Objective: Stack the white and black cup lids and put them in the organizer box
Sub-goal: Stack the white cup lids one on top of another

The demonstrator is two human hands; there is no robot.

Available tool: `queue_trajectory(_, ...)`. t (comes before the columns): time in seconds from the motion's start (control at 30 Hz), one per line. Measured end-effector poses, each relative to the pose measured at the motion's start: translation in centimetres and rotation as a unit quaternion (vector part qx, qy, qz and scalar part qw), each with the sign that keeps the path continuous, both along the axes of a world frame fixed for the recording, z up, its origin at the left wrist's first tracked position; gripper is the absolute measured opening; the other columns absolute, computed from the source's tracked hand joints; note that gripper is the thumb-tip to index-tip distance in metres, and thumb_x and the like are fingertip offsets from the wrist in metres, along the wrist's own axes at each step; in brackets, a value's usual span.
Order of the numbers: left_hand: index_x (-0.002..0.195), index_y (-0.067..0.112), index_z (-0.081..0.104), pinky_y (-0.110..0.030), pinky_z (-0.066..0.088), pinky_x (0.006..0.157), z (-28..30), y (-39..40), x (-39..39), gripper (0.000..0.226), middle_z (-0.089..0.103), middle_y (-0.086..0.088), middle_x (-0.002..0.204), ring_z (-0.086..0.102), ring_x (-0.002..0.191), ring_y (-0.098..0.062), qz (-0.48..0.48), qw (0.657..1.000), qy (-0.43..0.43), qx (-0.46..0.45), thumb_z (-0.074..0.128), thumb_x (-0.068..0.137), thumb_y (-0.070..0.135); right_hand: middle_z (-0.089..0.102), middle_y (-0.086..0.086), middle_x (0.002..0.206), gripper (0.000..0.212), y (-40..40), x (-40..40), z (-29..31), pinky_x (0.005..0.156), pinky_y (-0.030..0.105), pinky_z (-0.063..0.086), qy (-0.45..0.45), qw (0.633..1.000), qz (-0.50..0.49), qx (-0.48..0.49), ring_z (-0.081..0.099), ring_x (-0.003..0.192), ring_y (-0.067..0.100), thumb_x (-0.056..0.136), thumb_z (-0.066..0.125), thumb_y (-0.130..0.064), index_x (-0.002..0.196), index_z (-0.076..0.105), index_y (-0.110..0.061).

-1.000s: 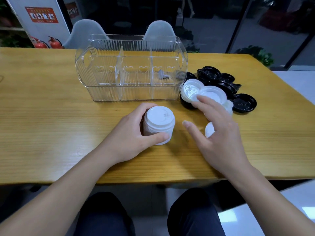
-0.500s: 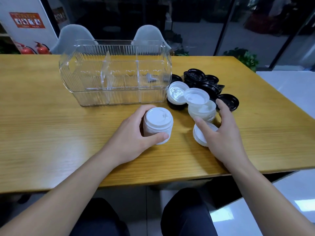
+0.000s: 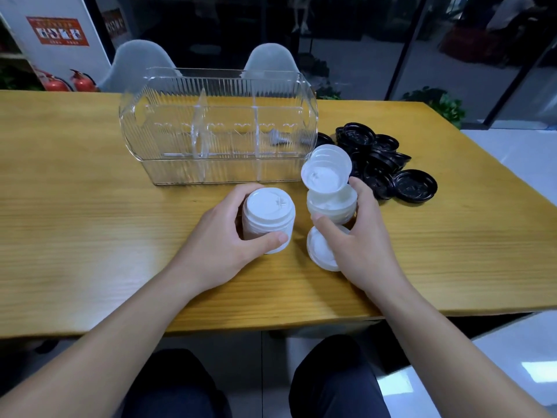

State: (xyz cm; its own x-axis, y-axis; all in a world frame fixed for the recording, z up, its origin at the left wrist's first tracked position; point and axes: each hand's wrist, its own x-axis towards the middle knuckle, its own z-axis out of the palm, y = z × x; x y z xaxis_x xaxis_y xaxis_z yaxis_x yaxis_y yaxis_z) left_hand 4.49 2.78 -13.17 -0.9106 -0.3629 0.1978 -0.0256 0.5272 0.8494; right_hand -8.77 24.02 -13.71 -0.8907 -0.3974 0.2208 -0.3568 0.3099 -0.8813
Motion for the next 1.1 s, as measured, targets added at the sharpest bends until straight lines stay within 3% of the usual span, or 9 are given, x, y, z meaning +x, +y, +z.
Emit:
queue_trajectory(0.1, 0.146, 0.041, 0.061, -0.047, 0.059, 0.112, -0.1, -1.2, 0.7, 0.072, 0.076, 0.022, 0.134, 0.073, 0.128, -0.006, 0.03, 1.0, 0.002, 0.003, 0.1, 0.085, 0.044, 0.043, -0.017, 0.16, 0.079, -1.5, 0.9, -0.1, 0.124, 0.026, 0.04, 0.018, 1.0, 0.013, 0.007, 0.04, 0.15, -0.001, 0.1, 0.082, -0.038, 0.164, 0.037, -0.035)
queue_trajectory(0.17, 0.146, 0.042, 0.061, -0.045, 0.06, 0.11, -0.2, -1.8, 1.2, 0.072, 0.076, 0.023, 0.134, 0.073, 0.126, -0.006, 0.049, 0.999, 0.005, 0.004, 0.1, 0.086, 0.044, 0.039, -0.015, 0.161, 0.082, -2.4, 1.5, -0.2, 0.113, 0.004, 0.03, 0.028, 0.999, 0.022, 0.029, 0.035, 0.149, -0.004, 0.101, 0.08, -0.04, 0.167, 0.034, -0.032)
queue_trajectory(0.23, 0.146, 0.042, 0.061, -0.038, 0.06, 0.107, -0.3, -2.3, 1.6, 0.072, 0.075, 0.024, 0.134, 0.072, 0.126, -0.003, 0.065, 0.998, 0.011, 0.004, 0.1, 0.086, 0.044, 0.036, -0.013, 0.161, 0.085, -3.3, 1.8, -0.2, 0.103, -0.006, 0.023, 0.025, 0.998, 0.036, 0.044, 0.032, 0.15, -0.003, 0.101, 0.079, -0.043, 0.17, 0.03, -0.031)
queue_trajectory(0.3, 0.146, 0.042, 0.061, -0.03, 0.058, 0.104, -0.3, -2.7, 1.7, 0.072, 0.074, 0.026, 0.133, 0.07, 0.126, 0.0, 0.082, 0.996, 0.02, 0.003, 0.1, 0.086, 0.044, 0.033, -0.014, 0.16, 0.085, -4.2, 2.0, -0.3, 0.109, -0.001, 0.024, 0.033, 0.997, 0.054, 0.049, 0.029, 0.154, 0.001, 0.103, 0.077, -0.044, 0.17, 0.027, -0.03)
queue_trajectory(0.37, 0.145, 0.041, 0.062, -0.024, 0.056, 0.101, -0.4, -3.0, 1.7, 0.07, 0.074, 0.027, 0.132, 0.07, 0.125, 0.002, 0.096, 0.995, 0.027, 0.0, 0.099, 0.086, 0.045, 0.031, -0.007, 0.167, 0.085, -5.3, 2.0, -0.5, 0.128, 0.023, 0.029, 0.067, 0.994, 0.057, 0.067, 0.026, 0.16, 0.009, 0.104, 0.074, -0.047, 0.171, 0.027, -0.024)
queue_trajectory(0.47, 0.146, 0.04, 0.061, -0.013, 0.051, 0.095, -0.6, -3.1, 1.4, 0.071, 0.074, 0.027, 0.13, 0.069, 0.123, 0.005, 0.119, 0.992, 0.034, -0.017, 0.098, 0.086, 0.047, 0.025, 0.005, 0.175, 0.083, -6.9, 1.7, -0.9, 0.133, 0.053, 0.027, 0.126, 0.984, 0.028, 0.12, 0.022, 0.166, 0.022, 0.107, 0.066, -0.054, 0.171, 0.029, -0.016)
queue_trajectory(0.77, 0.147, 0.038, 0.06, -0.005, 0.047, 0.092, -0.7, -4.1, 1.0, 0.071, 0.071, 0.031, 0.129, 0.066, 0.123, 0.008, 0.139, 0.989, 0.042, -0.012, 0.097, 0.087, 0.045, 0.042, 0.003, 0.166, 0.059, -9.2, -0.3, -0.6, 0.125, 0.046, 0.026, 0.263, 0.959, 0.009, 0.108, 0.038, 0.156, 0.025, 0.107, 0.062, -0.051, 0.159, 0.053, -0.022)
queue_trajectory(0.93, 0.147, 0.038, 0.059, -0.004, 0.046, 0.093, -1.0, -3.7, 1.4, 0.068, 0.07, 0.034, 0.13, 0.066, 0.126, 0.007, 0.128, 0.99, 0.048, -0.013, 0.096, 0.09, 0.038, 0.065, -0.005, 0.139, 0.031, -7.8, -1.3, -1.1, 0.114, 0.041, 0.029, 0.317, 0.944, 0.01, 0.085, 0.054, 0.135, 0.022, 0.103, 0.071, -0.048, 0.124, 0.079, -0.026)
queue_trajectory(1.1, 0.146, 0.039, 0.059, -0.003, 0.045, 0.093, -0.9, -3.6, 1.7, 0.066, 0.067, 0.037, 0.131, 0.065, 0.126, 0.008, 0.123, 0.991, 0.048, -0.017, 0.095, 0.091, 0.034, 0.072, -0.012, 0.12, 0.018, -7.2, -1.9, -1.3, 0.112, 0.034, 0.024, 0.333, 0.94, 0.03, 0.067, 0.058, 0.12, 0.018, 0.101, 0.076, -0.041, 0.104, 0.085, -0.026)
